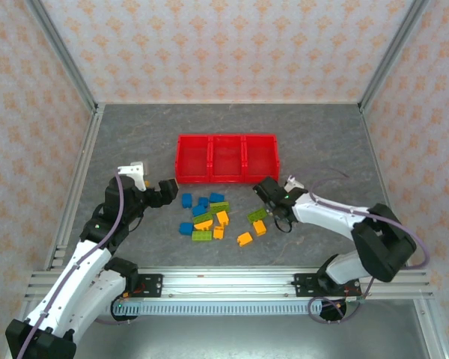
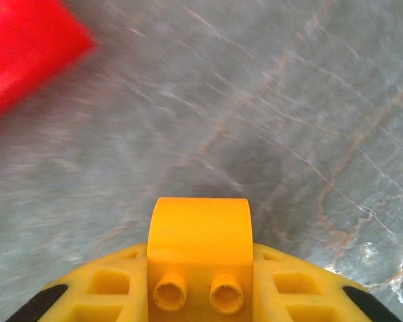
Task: Sort the legos into containers by color
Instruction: Pick up the lego from the bottom-center of the table, then place the lego in the container.
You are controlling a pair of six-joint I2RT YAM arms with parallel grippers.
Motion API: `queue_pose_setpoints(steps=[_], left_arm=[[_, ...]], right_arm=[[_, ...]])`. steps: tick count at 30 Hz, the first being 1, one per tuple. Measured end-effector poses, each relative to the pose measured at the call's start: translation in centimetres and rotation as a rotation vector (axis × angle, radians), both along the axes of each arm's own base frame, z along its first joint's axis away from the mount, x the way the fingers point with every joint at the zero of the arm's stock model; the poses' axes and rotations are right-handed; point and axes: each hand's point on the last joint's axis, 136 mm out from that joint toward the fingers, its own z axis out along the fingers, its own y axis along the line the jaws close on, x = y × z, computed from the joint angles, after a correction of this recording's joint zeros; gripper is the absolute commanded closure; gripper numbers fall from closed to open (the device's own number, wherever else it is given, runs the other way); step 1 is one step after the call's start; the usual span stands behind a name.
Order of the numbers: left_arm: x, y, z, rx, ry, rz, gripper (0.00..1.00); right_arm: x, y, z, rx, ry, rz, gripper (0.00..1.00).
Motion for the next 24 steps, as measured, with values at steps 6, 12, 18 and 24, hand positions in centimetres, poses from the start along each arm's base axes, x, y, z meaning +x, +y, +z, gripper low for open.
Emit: queue_pose_setpoints(steps=[6,12,18,24], left_arm=[[0.0,0.1,0.0,0.002,-0.001,0.004,0.01],[0.0,0.1,0.0,0.003,-0.001,0.006,0.01],[0.2,0.1,-0.5,0.008,0.017,0.006,0.01],[0.3,0.0,-0.9,0.011,0.033,0.006,0.01]], right_arm=[[4.2,2.7,10.3,0.078,-0.276,0.119,0.74],[10.6,4.6,15.6,-0.022,-0.38,0.263,0.74],[16.0,6.1,12.1,-0.188,-0.288,0.449,0.74],[17.8,5.2,6.7,-0.223,-0.161,0.527,0.68]])
